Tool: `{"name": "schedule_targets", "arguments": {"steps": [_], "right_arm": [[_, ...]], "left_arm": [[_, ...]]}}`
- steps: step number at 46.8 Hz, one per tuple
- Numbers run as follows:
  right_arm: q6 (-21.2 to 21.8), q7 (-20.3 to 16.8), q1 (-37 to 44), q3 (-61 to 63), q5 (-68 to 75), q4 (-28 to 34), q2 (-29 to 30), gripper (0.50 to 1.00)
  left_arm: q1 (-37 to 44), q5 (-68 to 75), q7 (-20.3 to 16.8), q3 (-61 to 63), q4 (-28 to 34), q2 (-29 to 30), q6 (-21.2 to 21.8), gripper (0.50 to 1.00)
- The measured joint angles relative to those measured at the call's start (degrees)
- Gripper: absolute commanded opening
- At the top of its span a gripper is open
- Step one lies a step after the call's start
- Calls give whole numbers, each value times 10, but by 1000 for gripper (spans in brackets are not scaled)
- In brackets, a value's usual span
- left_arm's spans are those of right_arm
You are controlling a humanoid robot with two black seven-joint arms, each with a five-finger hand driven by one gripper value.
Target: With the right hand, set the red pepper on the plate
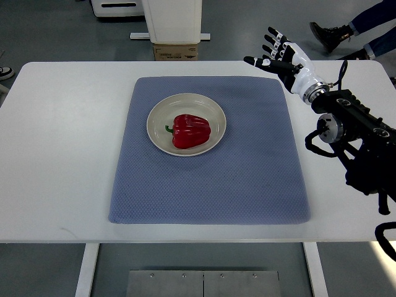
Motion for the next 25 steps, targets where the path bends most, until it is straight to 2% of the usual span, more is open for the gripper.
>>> {"name": "schedule_targets", "arguments": {"steps": [15, 25], "right_arm": [[-4, -2, -33, 115, 33, 0, 49, 1000], [-4, 4, -51, 122, 33, -3, 53, 1000]], "left_arm": [[0, 0, 0, 0, 0, 0, 0, 1000], [0, 0, 0, 0, 0, 0, 0, 1000]]}}
